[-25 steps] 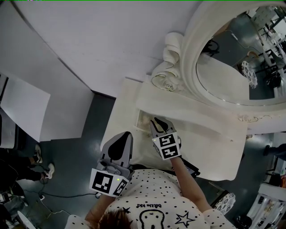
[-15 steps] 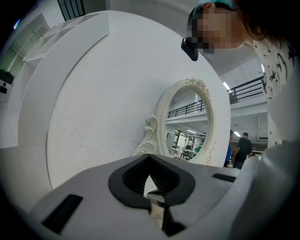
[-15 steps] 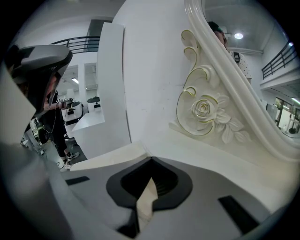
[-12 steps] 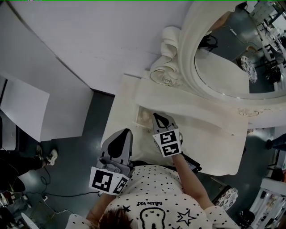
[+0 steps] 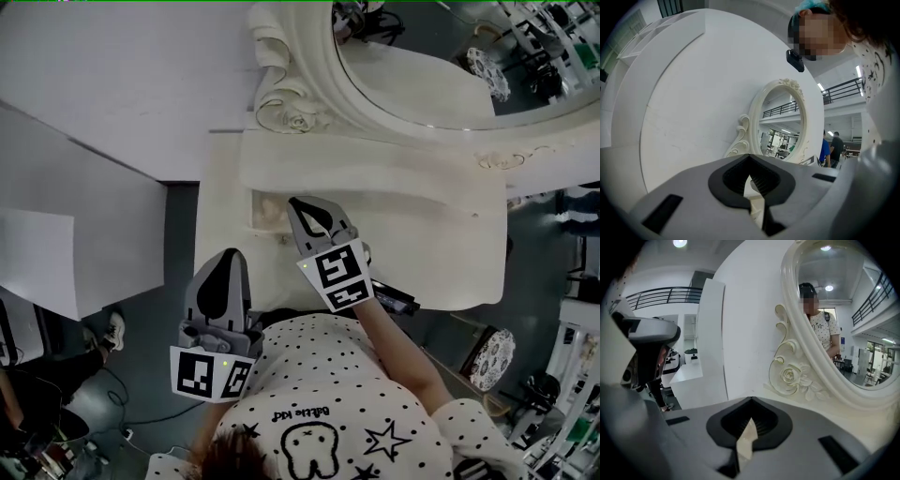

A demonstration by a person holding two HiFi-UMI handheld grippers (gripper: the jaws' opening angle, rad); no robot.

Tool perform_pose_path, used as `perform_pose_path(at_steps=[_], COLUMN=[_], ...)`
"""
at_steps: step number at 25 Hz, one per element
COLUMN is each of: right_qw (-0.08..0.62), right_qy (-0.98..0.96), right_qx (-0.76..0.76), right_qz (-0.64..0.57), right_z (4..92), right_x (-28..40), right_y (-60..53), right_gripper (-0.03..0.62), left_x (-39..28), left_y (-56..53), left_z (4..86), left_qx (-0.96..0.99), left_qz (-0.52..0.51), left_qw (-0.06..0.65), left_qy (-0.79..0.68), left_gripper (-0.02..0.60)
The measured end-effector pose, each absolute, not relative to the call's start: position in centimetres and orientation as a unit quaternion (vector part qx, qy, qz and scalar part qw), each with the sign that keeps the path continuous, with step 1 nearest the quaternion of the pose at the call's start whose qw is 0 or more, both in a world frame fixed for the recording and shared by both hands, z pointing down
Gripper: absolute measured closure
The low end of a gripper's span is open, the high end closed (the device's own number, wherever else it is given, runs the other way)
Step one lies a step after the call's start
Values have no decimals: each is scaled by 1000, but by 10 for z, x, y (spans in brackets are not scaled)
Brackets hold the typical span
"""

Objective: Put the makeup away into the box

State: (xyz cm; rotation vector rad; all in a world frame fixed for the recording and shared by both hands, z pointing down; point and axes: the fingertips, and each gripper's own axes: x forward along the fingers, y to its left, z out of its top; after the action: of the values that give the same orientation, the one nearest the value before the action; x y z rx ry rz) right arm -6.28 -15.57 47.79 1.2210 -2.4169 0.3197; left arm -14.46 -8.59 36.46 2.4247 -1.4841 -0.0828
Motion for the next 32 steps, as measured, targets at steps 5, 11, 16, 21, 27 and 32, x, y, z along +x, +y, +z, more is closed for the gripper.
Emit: perform_pose_path(at_steps=[5,11,16,21,27,32], right_qw=[166,127,111,94,78,48], right_qy=[-865,-872,-877,-870,-870,-870], right_qx=[461,466,465,478,481,485], right_qz=[109,83,55,80,75,75], right_z=[443,402,385,376,368,357], right_x=[-44,-34,-26,-10,5,23], right_y=[-146,-135,-128,-110,-108,-97], right_gripper=[588,588,588,588,588,588], left_x=[-135,-123,-112,-104,-92,-80], left_y=[-84,-79,-74,-65,-67,-63], left_z=[362,359,359,357,352,349], left_qx=[849,854,857,860,866,867], left_qz=[-30,-35,-36,-32,-40,-42], left_qw=[146,142,138,146,132,127], left_qy=[-506,-500,-494,-489,-481,-480], left_gripper=[586,586,586,586,586,586])
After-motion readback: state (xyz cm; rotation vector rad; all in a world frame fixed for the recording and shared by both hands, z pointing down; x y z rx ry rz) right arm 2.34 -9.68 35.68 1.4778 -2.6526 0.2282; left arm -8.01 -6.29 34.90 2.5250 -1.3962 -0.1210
